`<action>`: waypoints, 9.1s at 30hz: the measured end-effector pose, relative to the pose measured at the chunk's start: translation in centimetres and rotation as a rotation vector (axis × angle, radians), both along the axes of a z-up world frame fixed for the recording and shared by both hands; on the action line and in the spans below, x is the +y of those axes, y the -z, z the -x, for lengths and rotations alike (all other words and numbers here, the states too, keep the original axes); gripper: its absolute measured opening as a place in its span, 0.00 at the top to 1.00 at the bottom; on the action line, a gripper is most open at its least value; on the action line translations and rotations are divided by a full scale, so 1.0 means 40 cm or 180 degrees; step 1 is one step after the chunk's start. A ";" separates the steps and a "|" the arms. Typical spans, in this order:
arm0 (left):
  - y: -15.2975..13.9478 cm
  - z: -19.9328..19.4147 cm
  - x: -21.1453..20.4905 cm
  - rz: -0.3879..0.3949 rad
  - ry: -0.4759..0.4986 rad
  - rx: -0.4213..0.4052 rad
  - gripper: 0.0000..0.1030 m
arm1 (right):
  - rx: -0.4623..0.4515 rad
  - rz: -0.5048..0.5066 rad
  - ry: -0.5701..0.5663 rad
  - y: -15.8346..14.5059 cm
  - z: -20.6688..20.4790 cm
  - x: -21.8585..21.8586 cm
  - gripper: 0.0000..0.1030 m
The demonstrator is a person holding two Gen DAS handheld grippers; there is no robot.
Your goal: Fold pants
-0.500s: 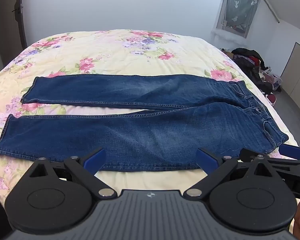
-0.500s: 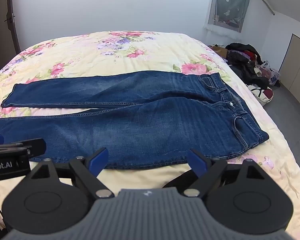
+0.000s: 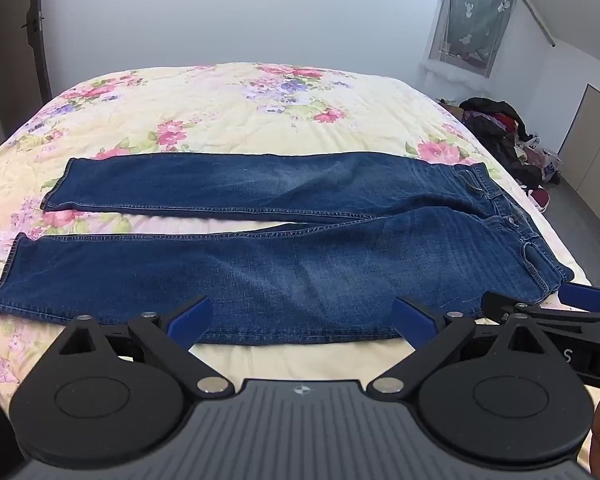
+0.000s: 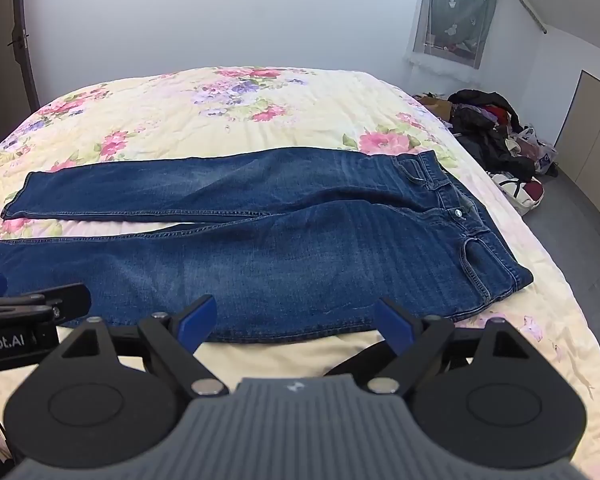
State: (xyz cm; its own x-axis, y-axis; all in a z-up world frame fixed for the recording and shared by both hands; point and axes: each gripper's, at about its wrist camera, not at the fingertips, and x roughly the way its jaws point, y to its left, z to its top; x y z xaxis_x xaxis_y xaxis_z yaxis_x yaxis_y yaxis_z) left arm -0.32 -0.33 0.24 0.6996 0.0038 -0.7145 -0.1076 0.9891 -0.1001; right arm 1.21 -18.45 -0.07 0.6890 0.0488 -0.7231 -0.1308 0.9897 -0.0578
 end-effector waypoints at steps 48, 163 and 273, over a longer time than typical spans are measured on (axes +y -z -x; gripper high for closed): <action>-0.016 0.009 0.009 0.0035 0.0016 -0.0043 0.00 | -0.0071 0.0009 -0.0018 -0.016 0.027 0.013 0.20; 0.315 -0.131 0.910 0.3082 -0.2278 -0.0997 0.95 | -0.0272 -0.3600 0.1658 0.329 -0.493 -0.875 0.92; 0.348 -0.424 1.233 0.0701 -0.1911 -0.0333 0.64 | 0.0198 -0.0603 -0.2965 0.358 -0.923 0.913 0.95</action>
